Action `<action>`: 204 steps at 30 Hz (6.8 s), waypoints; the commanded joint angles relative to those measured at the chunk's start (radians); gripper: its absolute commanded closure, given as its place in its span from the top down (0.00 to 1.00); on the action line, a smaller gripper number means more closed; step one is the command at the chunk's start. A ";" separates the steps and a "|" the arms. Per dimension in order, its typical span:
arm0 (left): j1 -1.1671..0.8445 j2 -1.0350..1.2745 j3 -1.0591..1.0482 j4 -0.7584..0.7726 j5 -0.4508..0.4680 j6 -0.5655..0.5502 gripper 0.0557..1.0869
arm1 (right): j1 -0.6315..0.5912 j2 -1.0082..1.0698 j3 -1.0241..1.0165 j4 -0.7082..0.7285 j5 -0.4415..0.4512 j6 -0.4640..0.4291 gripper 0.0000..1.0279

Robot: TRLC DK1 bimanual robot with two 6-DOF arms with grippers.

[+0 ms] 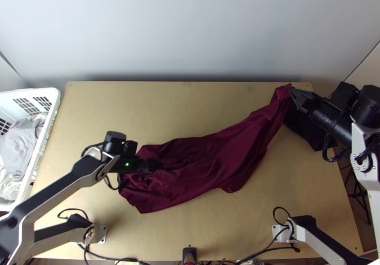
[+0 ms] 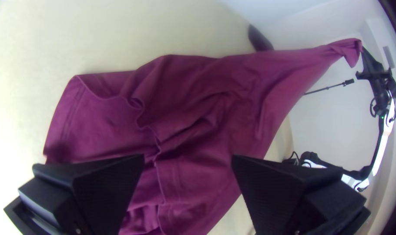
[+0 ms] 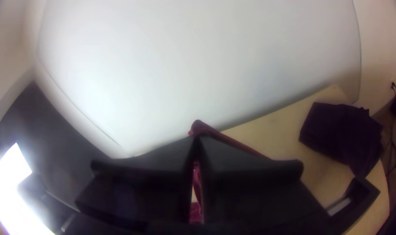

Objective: Fold the t-shirt

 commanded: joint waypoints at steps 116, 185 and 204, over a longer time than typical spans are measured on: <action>0.736 -0.544 0.948 -0.118 -0.117 -0.283 0.04 | -0.124 -0.053 0.811 0.001 0.031 0.105 0.03; 0.552 0.829 0.847 0.775 -0.332 0.266 0.04 | 0.005 1.278 0.891 0.576 0.260 -0.340 0.03; 0.621 0.849 0.821 0.740 -0.341 0.346 0.04 | 0.069 1.181 0.743 0.541 0.318 -0.389 0.03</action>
